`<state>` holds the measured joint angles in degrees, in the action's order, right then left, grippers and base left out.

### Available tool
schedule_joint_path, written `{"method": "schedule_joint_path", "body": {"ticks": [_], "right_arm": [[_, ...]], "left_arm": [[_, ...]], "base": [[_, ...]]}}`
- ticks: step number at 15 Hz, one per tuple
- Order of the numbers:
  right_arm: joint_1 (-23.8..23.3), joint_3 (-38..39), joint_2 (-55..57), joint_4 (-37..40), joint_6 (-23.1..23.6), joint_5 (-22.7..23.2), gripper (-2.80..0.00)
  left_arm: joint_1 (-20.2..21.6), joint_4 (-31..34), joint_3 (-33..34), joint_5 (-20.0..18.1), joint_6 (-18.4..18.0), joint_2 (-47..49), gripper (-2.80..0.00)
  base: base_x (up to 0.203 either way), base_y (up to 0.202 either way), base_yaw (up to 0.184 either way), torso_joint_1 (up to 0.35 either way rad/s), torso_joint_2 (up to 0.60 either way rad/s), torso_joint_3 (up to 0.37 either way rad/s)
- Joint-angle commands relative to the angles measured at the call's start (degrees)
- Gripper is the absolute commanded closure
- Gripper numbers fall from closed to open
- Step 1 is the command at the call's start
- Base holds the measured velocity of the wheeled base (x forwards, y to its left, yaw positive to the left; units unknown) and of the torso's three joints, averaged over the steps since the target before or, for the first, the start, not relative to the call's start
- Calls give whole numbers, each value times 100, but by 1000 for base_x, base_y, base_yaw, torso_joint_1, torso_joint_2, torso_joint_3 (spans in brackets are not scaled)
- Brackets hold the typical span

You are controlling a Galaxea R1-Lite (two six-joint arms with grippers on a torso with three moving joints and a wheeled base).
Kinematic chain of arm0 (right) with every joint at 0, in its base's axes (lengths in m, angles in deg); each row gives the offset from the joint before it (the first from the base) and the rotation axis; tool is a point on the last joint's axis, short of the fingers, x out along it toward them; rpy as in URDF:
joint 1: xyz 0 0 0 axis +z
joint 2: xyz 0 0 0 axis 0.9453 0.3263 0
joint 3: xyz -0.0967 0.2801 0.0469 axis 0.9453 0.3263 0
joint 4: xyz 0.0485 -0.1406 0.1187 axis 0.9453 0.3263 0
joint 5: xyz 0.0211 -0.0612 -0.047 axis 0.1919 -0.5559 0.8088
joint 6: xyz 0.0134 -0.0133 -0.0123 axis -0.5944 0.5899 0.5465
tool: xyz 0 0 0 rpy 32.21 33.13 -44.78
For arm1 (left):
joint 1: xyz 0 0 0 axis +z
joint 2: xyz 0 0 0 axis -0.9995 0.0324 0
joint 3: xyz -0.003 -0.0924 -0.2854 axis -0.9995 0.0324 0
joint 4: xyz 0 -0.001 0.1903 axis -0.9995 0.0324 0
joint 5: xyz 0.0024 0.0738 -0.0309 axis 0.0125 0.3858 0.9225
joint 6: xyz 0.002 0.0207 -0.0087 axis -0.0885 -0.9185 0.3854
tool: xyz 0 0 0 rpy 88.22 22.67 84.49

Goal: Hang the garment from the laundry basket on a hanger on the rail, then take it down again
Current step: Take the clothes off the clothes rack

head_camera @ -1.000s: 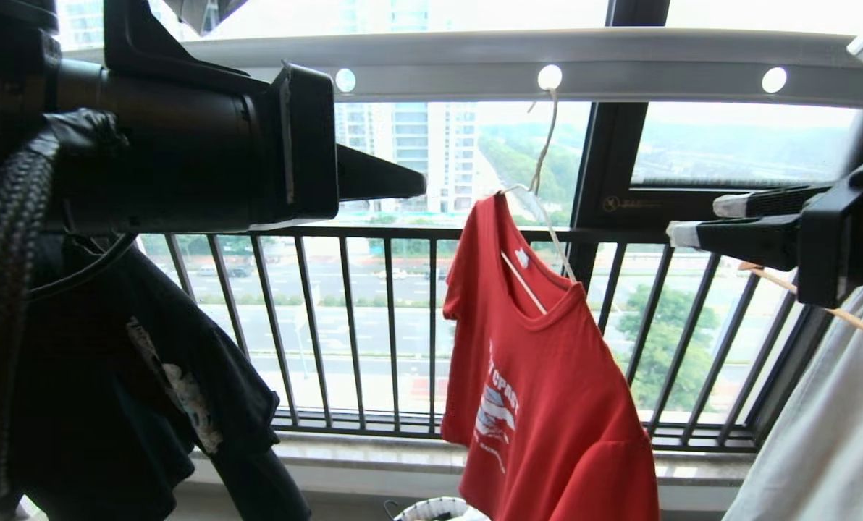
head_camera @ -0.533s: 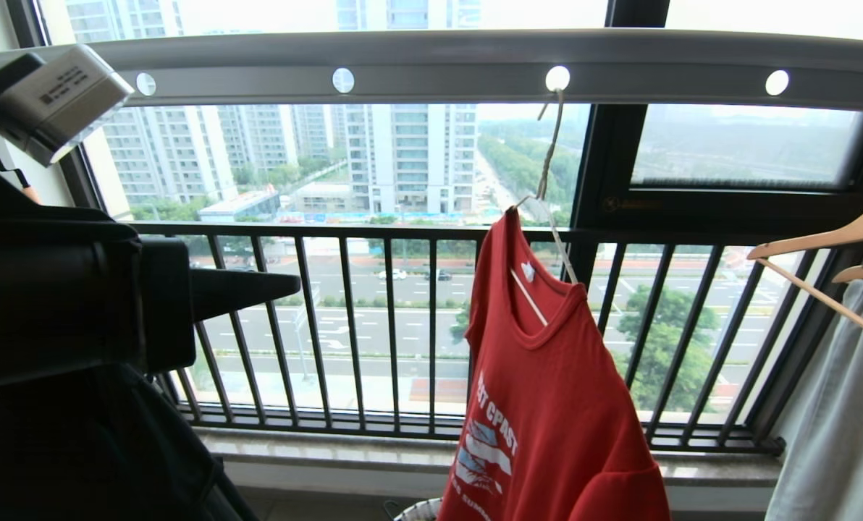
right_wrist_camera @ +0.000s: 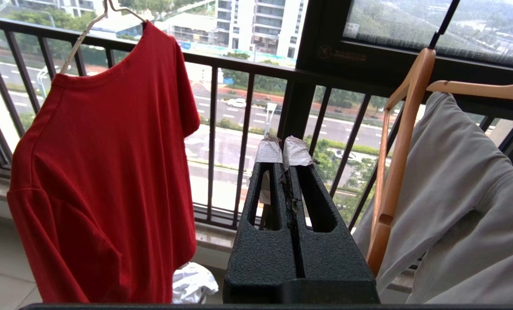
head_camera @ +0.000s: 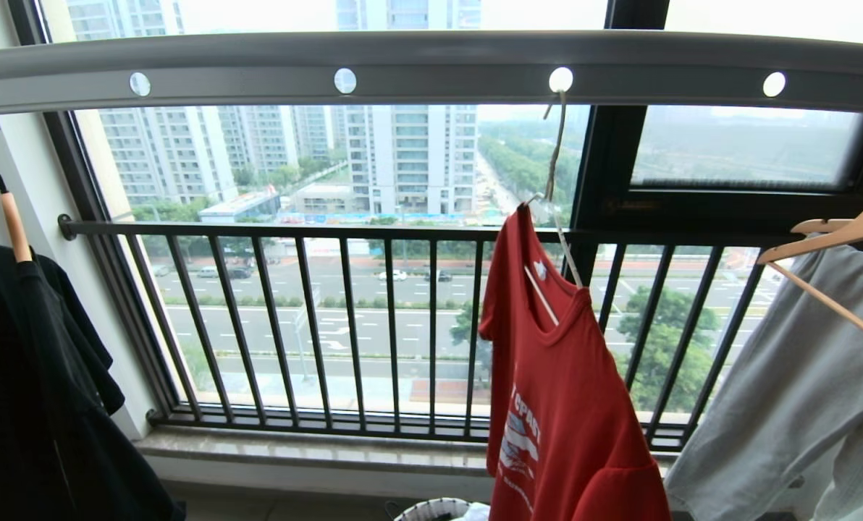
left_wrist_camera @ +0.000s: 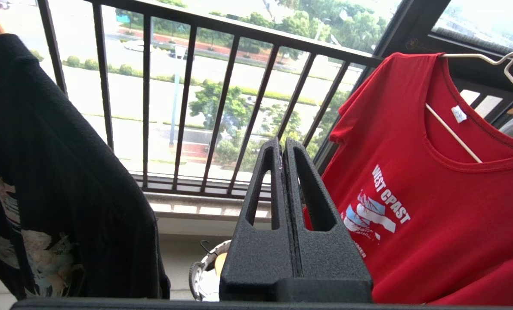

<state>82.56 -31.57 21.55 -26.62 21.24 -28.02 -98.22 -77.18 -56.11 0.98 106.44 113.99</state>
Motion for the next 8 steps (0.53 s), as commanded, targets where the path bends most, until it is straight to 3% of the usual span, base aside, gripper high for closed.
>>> {"method": "schedule_joint_path", "body": {"ticks": [1, 3, 8], "right_arm": [[-459, -73, -809, 497, 6, -14, 0], [-972, -48, -1098, 840, 13, 15, 0], [-1091, 1227, -2109, 956, 15, 320, 0]], "left_arm": [[246, 28, 375, -22, 14, -1064, 0], [383, 215, 638, -40, 15, -1546, 0], [715, 1419, 713, -498, 23, -2683, 0]], "base": [[0, 0, 0, 0, 0, 0], [0, 0, 0, 0, 0, 0], [0, 0, 0, 0, 0, 0]]}}
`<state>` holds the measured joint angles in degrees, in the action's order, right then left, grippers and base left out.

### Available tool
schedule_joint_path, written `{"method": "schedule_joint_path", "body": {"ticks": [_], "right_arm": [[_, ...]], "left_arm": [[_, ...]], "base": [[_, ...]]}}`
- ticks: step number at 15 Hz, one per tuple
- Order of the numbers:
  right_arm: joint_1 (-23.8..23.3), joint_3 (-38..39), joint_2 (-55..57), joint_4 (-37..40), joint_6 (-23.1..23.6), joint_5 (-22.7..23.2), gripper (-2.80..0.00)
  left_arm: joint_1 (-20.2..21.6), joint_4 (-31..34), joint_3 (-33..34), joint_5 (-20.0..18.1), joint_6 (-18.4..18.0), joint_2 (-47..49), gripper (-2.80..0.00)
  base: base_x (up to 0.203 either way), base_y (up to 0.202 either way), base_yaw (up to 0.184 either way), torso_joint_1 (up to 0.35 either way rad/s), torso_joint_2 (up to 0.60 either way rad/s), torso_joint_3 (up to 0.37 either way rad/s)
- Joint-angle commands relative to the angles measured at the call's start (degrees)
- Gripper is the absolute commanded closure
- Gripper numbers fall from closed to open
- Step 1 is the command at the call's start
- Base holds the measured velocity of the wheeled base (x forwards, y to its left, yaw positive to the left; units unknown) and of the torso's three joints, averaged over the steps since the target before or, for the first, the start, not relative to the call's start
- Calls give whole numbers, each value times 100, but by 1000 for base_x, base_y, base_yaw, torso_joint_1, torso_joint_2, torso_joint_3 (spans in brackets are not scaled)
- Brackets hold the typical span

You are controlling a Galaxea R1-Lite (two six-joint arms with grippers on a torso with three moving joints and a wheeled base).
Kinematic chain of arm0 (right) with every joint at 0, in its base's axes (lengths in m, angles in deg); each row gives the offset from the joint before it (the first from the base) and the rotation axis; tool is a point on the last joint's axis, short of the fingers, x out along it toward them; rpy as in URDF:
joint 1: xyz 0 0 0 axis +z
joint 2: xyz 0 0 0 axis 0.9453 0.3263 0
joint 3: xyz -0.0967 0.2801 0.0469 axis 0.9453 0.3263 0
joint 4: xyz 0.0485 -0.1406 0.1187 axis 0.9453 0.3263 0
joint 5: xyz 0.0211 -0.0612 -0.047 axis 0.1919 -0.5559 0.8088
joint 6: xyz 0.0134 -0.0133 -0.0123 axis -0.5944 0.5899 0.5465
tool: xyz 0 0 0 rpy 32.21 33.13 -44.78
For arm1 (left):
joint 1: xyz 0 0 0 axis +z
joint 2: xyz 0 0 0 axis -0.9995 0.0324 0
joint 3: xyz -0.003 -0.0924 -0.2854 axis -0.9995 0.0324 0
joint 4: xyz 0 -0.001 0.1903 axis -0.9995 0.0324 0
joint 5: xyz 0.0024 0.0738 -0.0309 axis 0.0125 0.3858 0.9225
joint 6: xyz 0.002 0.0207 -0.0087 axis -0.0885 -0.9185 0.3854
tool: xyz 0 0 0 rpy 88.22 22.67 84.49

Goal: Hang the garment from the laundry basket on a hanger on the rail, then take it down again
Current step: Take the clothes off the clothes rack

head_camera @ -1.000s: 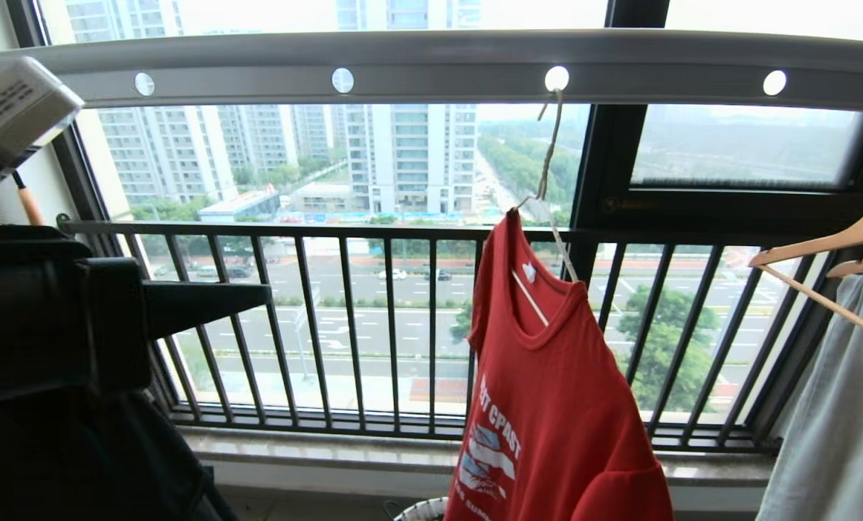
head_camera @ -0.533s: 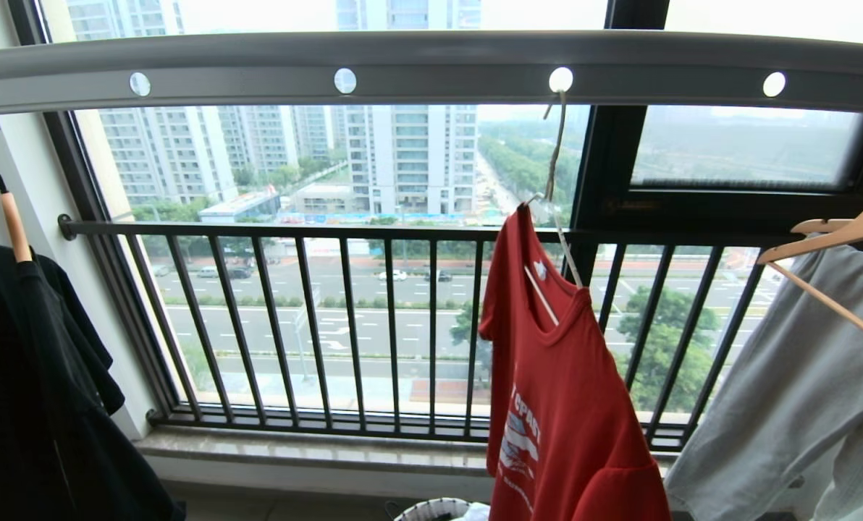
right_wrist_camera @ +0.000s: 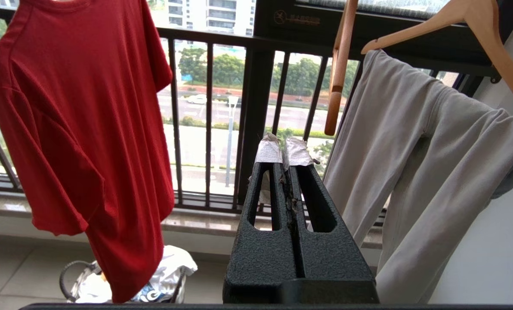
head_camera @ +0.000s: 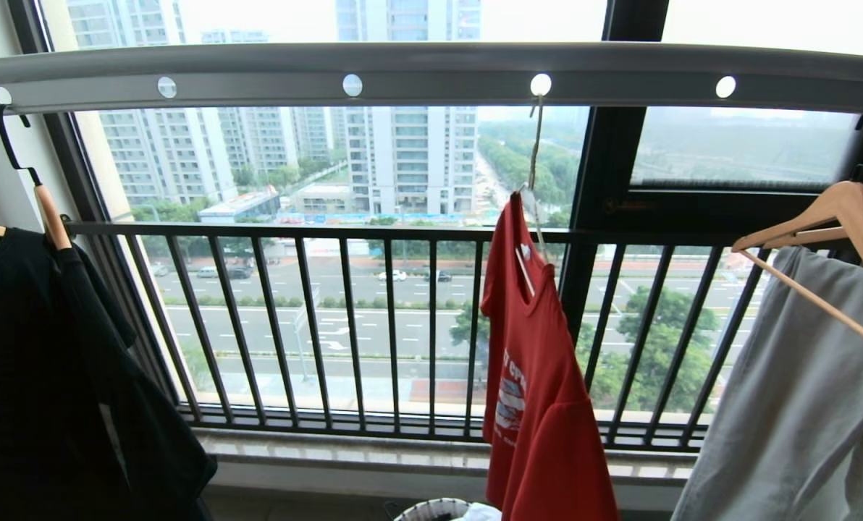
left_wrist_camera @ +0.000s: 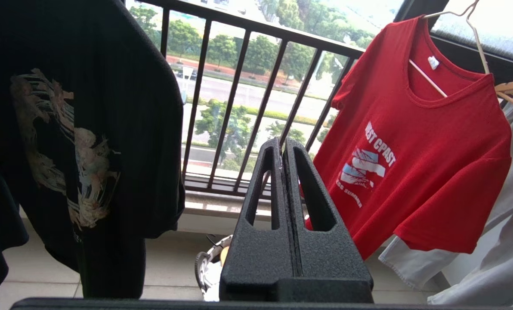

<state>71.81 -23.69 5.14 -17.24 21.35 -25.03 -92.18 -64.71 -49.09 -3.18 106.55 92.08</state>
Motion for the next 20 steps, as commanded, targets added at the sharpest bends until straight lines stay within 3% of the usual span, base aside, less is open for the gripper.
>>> {"method": "schedule_joint_path", "body": {"ticks": [1, 4, 7, 11, 14, 16, 20], "right_arm": [[-16, 800, -694, 1, 4, 81, 0], [-15, 1887, -1313, -396, -1, 247, 0], [-17, 3162, -1396, -1853, -6, 223, 0], [-16, 4700, -1414, -3556, 173, 253, 0], [-15, 4800, -1414, -3577, 297, 379, 0], [-15, 4721, -1414, -3191, 284, 438, 0], [-15, 4721, -1413, -3198, -79, 423, 0]], "left_arm": [[233, 354, 58, -249, 9, -703, 0], [338, 424, 900, -508, -239, -1298, 0], [349, -39, 2130, -417, -1040, -1863, 0], [351, -1788, 3601, 234, -1729, -1992, 0], [351, -2874, 4399, 369, -2250, -2002, 0], [351, -2551, 4401, 401, -2323, -2002, 0], [351, -2387, 4393, 453, -1966, -2002, 0]], "base": [[0, 0, 0, 0, 0, 0], [0, 0, 0, 0, 0, 0], [0, 0, 0, 0, 0, 0], [0, 0, 0, 0, 0, 0], [0, 0, 0, 0, 0, 0], [0, 0, 0, 0, 0, 0], [0, 0, 0, 0, 0, 0]]}}
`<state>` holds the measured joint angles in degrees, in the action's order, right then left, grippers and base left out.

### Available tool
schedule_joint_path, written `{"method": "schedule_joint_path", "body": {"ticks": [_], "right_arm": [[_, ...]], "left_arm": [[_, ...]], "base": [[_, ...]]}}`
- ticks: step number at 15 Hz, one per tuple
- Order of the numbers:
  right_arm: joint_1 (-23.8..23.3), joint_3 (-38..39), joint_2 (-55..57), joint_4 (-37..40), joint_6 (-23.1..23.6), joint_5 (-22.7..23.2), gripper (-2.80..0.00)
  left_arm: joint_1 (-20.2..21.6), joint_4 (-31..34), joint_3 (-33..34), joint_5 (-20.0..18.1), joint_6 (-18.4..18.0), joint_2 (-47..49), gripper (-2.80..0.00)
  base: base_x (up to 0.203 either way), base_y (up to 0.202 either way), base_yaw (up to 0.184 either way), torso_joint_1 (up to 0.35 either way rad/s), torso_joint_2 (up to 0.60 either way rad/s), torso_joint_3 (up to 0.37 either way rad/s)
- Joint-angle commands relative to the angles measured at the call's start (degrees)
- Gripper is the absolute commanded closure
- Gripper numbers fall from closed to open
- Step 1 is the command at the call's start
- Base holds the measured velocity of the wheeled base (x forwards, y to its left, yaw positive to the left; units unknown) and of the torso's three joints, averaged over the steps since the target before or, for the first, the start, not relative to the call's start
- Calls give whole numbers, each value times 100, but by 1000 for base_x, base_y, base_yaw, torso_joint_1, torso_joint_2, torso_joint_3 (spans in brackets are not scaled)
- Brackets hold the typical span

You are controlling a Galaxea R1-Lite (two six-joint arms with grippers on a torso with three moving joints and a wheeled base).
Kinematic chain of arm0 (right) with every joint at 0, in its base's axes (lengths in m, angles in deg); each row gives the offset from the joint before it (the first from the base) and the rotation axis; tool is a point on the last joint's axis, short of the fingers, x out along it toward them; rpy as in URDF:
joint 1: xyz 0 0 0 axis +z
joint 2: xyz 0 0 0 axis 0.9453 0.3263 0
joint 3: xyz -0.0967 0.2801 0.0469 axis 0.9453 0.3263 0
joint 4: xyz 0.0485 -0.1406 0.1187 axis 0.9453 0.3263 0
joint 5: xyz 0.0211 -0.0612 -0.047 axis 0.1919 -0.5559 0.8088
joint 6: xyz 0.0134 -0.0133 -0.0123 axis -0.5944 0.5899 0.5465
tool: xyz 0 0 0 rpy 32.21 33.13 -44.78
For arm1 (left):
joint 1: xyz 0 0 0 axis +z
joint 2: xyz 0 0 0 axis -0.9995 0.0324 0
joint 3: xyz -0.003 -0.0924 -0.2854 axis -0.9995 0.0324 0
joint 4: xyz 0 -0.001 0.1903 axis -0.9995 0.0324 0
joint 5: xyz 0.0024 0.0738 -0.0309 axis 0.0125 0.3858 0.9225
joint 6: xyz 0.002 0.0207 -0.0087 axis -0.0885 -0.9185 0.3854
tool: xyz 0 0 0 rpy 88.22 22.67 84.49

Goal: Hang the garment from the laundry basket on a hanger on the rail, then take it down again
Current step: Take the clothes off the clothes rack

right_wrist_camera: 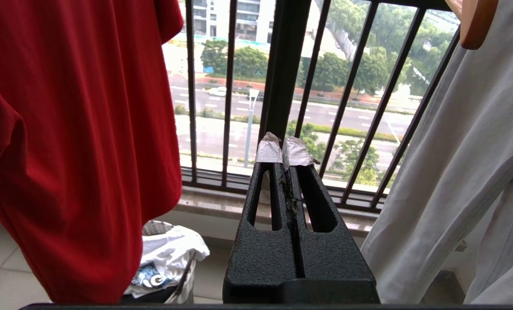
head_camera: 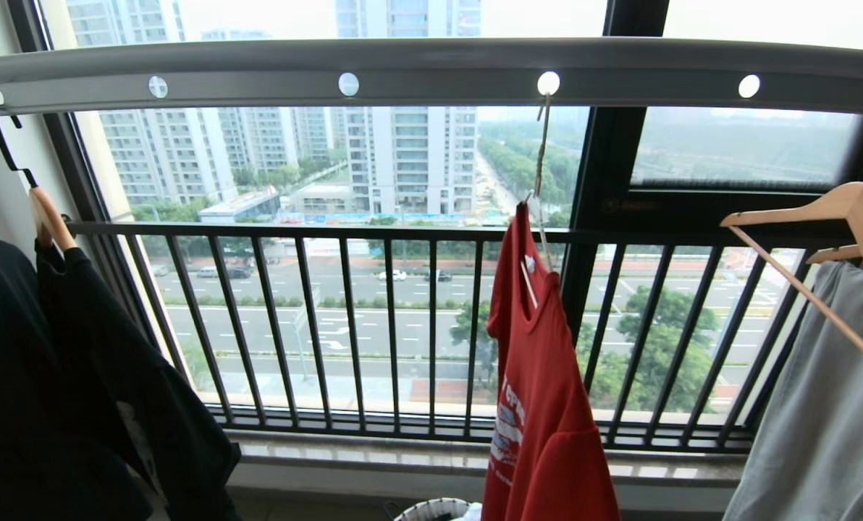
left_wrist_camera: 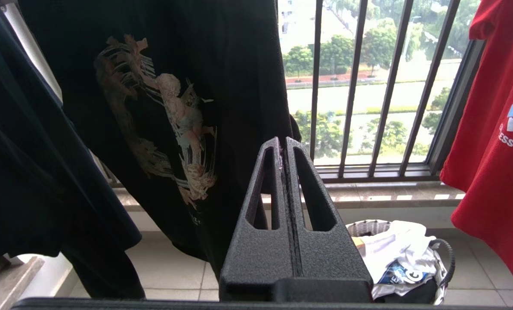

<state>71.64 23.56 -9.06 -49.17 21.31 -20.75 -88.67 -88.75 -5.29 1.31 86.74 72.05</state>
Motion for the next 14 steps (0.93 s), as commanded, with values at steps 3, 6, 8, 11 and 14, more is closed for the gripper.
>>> {"method": "schedule_joint_path", "body": {"ticks": [3, 6, 8, 11, 14], "right_arm": [[-2, -4, 7, -6, -98, -5, 0], [2, -4, 7, -6, -98, -5, 0], [2, -4, 7, 2, -98, -5, 0], [2, -4, 7, -6, -98, -5, 0], [2, -4, 7, -6, -98, -5, 0]], "left_arm": [[0, 9, 16, 178, 235, 0, 0], [0, 9, 16, 179, 235, 0, 0], [0, 9, 16, 179, 235, 0, 0], [0, 9, 16, 179, 235, 0, 0], [0, 9, 12, 179, 235, 0, 0]], "base": [[0, 0, 0, 0, 0, 0], [0, 0, 0, 0, 0, 0], [0, 0, 0, 0, 0, 0], [0, 0, 0, 0, 0, 0], [0, 0, 0, 0, 0, 0]]}}
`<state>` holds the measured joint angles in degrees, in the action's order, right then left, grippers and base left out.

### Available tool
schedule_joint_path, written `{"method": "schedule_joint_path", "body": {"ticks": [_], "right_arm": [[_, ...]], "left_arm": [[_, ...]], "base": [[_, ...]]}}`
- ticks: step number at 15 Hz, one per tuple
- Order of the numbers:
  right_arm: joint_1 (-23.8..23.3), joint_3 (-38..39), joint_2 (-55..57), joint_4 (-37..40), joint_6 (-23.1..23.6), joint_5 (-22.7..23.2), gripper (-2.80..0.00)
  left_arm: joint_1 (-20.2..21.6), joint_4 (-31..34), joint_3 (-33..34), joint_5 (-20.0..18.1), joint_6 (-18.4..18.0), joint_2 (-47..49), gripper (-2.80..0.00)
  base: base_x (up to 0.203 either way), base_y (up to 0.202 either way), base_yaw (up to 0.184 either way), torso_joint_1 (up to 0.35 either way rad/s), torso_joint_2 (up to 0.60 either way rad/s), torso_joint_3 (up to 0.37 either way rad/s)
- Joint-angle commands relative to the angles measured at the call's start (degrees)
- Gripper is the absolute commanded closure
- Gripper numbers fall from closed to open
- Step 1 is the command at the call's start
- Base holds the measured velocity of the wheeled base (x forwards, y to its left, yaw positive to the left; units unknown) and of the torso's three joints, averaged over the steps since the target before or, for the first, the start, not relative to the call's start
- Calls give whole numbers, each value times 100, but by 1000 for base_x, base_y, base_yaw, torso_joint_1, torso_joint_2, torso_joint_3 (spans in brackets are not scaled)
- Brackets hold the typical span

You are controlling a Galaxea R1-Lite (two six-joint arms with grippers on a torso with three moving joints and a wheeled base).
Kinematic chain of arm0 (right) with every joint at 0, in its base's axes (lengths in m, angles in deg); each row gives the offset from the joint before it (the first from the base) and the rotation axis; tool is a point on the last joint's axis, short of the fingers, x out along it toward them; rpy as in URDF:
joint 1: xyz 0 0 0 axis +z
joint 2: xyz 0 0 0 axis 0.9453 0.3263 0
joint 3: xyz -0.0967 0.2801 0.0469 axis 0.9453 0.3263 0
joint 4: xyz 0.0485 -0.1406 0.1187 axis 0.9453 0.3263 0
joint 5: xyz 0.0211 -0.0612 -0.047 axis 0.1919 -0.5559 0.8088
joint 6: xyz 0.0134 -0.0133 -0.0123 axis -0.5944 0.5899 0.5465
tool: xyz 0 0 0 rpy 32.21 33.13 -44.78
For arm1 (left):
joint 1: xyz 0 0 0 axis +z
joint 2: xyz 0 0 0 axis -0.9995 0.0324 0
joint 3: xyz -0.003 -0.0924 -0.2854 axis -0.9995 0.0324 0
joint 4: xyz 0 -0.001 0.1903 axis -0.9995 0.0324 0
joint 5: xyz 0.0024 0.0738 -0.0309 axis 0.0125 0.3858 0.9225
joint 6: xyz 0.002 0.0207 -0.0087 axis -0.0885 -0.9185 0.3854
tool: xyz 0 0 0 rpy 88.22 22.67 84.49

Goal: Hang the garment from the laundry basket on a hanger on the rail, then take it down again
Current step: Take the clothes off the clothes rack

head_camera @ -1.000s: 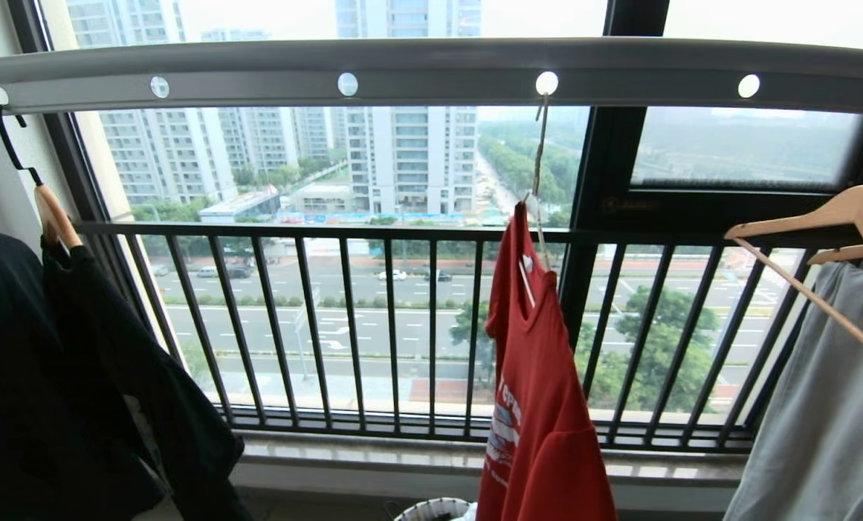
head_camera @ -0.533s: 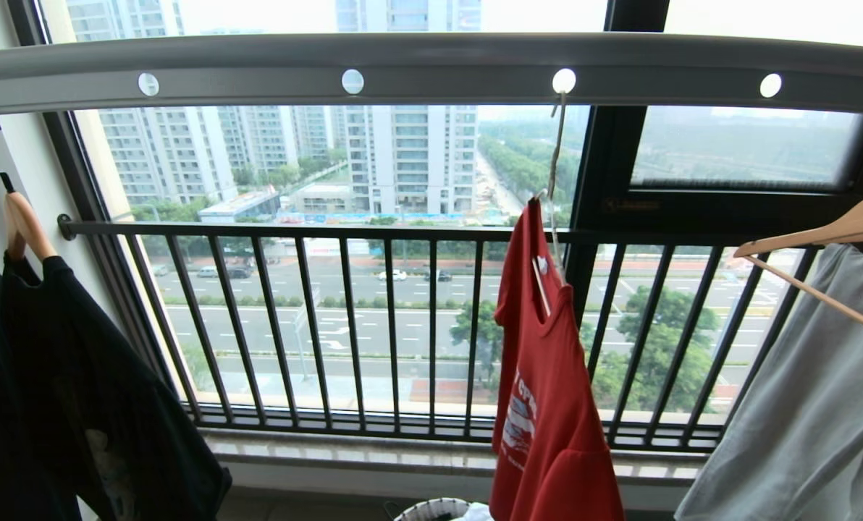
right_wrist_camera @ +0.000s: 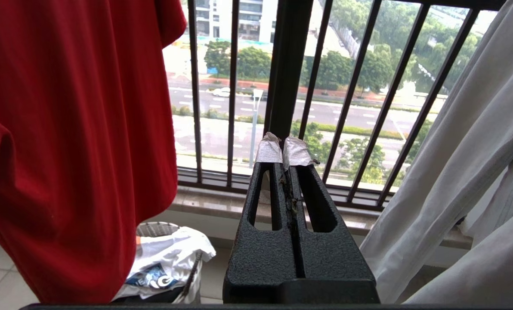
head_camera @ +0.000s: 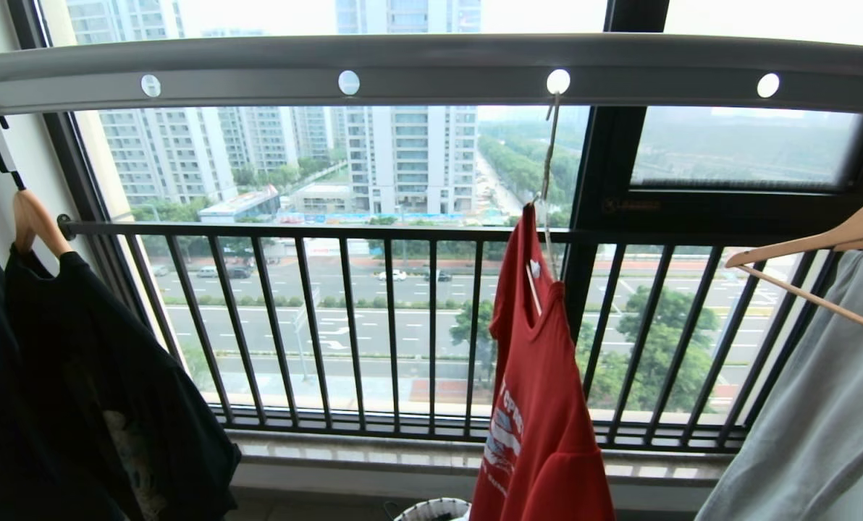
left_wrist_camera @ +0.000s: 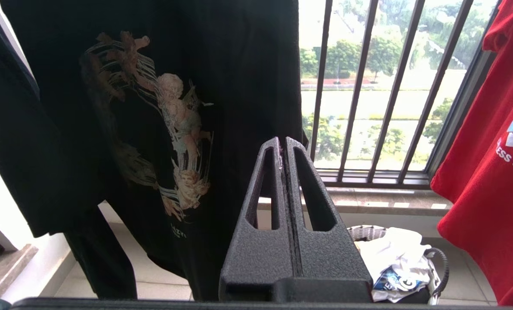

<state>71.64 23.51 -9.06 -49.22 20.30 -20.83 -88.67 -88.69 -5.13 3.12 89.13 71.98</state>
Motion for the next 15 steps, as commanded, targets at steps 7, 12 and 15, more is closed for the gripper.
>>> {"method": "schedule_joint_path", "body": {"ticks": [7, 12, 15], "right_arm": [[2, 0, 7, -1, 3, 3, 0], [2, 0, 6, -1, 3, 3, 0], [2, 0, 7, -1, 3, 3, 0]], "left_arm": [[0, 3, 0, -2, -3, 7, 0], [0, 3, 0, -2, -3, 7, 0], [0, 3, 0, -2, -3, 7, 0]], "base": [[0, 0, 0, 0, 0, 0], [0, 0, 0, 0, 0, 0], [0, 0, 0, 0, 0, 0]]}}
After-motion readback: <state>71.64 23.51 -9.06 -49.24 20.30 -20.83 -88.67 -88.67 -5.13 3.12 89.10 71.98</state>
